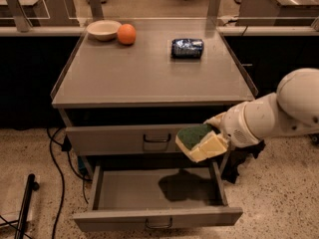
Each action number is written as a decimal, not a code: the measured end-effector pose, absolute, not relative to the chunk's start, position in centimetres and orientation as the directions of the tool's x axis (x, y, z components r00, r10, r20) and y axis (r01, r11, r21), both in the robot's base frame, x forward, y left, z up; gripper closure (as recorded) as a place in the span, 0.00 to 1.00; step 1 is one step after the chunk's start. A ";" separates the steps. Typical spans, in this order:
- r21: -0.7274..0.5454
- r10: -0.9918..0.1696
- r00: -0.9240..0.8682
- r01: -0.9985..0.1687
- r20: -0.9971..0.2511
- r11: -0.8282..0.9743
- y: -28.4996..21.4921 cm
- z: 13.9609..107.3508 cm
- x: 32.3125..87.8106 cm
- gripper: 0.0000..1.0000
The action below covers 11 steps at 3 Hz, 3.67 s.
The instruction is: Place sponge into middle drawer
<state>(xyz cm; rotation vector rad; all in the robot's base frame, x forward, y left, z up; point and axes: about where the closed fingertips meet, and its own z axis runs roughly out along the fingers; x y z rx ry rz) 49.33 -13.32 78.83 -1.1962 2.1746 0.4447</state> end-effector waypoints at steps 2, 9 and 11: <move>0.010 -0.621 -0.379 -0.859 -0.686 0.512 -12.1 68.8 49.9 1.00; 0.030 -0.597 -0.356 -0.874 -0.719 0.486 -10.4 48.5 51.5 1.00; -0.011 -0.617 -0.266 -0.914 -0.741 0.407 -8.4 42.6 53.8 1.00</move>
Offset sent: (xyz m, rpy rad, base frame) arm 0.0089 0.0194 -0.1603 0.0808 -0.0169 0.0412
